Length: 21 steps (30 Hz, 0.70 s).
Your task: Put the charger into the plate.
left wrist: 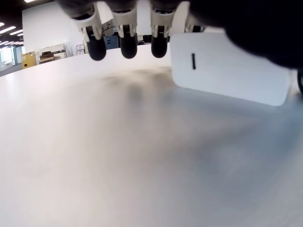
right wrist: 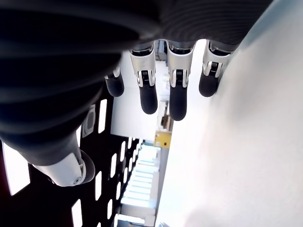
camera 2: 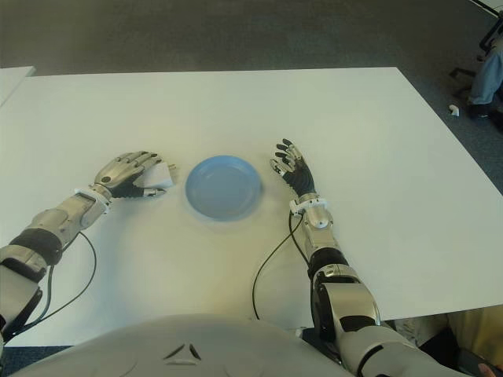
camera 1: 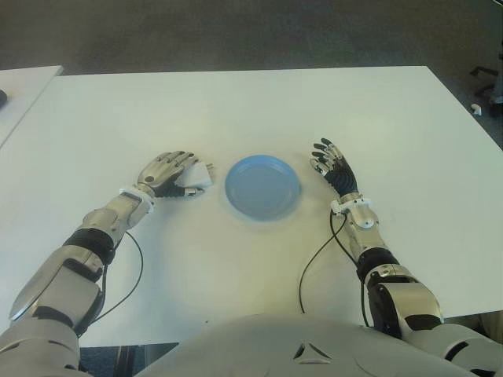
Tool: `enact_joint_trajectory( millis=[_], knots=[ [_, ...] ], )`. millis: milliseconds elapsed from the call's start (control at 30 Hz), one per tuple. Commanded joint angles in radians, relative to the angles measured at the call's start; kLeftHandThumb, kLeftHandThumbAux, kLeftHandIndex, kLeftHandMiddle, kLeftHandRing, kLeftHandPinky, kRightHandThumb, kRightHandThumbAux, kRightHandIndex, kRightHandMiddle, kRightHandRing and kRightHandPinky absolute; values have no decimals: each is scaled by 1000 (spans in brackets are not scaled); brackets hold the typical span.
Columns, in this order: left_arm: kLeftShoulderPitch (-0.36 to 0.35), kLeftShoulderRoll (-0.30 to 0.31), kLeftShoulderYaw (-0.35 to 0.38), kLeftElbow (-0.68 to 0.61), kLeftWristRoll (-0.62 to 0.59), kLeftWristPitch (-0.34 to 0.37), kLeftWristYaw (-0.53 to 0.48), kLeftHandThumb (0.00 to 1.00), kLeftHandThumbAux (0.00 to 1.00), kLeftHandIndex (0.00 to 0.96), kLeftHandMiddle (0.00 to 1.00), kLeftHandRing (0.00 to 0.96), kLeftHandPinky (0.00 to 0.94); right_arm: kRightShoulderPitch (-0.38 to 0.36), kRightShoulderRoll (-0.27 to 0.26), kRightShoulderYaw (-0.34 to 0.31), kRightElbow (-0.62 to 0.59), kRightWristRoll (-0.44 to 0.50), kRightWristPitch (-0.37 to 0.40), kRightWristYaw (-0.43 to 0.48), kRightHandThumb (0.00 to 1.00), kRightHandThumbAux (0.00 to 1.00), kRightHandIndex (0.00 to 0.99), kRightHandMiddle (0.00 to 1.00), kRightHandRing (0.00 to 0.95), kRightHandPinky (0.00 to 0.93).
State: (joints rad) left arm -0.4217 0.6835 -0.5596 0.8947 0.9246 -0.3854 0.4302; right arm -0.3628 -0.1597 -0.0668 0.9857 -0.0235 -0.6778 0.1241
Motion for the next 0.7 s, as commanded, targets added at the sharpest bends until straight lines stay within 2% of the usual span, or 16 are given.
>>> enact_joint_trajectory(
  millis=[33, 700],
  knots=[
    [-3, -21, -43, 72, 29, -7, 10, 141, 219, 0, 25, 0, 0, 28, 8, 0, 17, 4, 19, 4, 94, 640, 0, 174, 188, 111],
    [-51, -67, -117, 219, 23, -14, 61, 123, 223, 0, 57, 18, 11, 40, 10, 3, -1, 1, 14, 3, 86, 647, 0, 165, 186, 113]
  ],
)
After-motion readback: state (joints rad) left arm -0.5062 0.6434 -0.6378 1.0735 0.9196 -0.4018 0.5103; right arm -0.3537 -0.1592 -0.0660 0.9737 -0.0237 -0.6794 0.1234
